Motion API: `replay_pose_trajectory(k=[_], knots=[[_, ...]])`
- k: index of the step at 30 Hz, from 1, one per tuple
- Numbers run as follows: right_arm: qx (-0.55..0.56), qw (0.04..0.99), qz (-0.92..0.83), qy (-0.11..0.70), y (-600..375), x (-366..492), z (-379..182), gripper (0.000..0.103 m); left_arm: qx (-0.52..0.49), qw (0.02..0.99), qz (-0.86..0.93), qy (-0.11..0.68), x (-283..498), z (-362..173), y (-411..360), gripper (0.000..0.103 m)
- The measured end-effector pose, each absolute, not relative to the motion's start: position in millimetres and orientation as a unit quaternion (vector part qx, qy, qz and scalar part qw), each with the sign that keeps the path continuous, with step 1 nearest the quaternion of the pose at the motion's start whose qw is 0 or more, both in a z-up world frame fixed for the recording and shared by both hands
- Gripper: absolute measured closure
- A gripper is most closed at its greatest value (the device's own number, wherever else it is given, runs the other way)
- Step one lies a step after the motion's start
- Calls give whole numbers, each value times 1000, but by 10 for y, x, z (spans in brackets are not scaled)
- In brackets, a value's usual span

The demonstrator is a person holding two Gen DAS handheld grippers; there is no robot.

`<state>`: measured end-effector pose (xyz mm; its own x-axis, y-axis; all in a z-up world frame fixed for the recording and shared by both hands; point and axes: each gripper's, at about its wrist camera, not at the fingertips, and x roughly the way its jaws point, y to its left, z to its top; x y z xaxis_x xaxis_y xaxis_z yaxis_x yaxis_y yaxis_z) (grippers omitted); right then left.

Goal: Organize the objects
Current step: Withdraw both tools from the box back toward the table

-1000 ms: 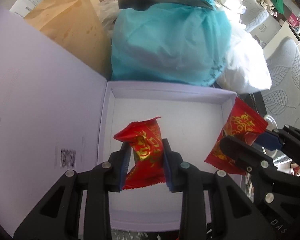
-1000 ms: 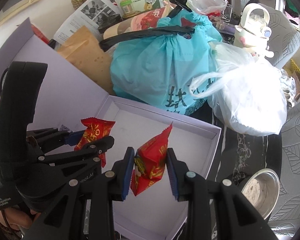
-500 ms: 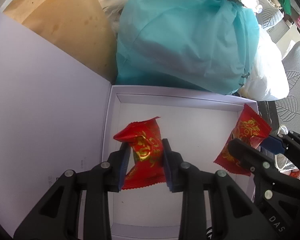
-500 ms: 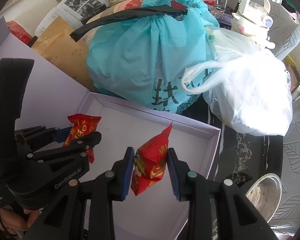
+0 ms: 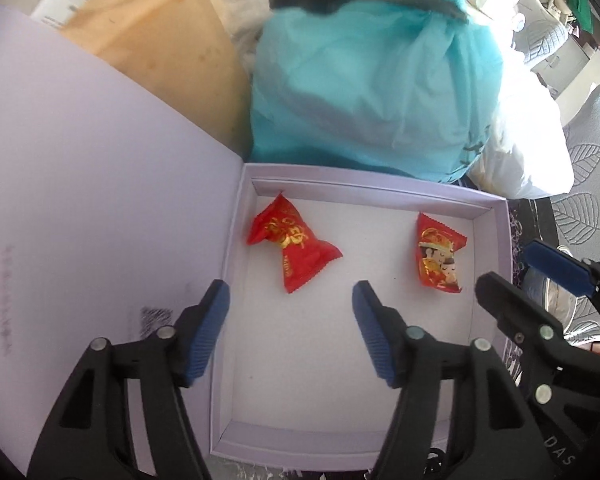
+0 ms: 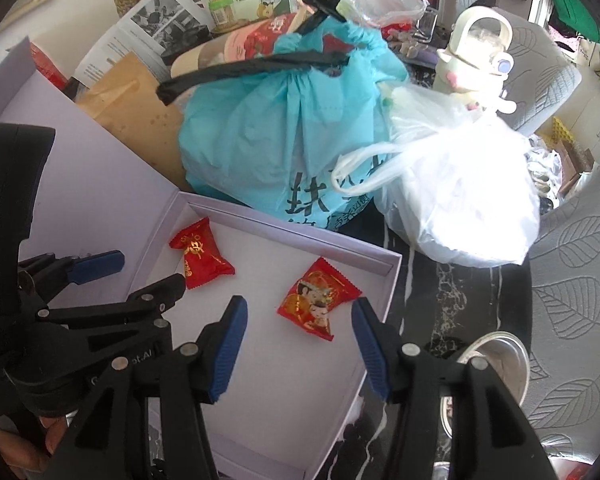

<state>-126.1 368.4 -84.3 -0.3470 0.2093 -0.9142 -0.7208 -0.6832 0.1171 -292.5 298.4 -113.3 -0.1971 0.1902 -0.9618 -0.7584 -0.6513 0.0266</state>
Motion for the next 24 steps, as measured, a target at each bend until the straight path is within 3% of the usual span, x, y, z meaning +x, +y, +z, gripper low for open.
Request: replay_pose_trajectory(k=[24], knots=[[-437,292,821,222,3030,-678,58,47,-489,300,789,221,-2057,-57,2223,39]])
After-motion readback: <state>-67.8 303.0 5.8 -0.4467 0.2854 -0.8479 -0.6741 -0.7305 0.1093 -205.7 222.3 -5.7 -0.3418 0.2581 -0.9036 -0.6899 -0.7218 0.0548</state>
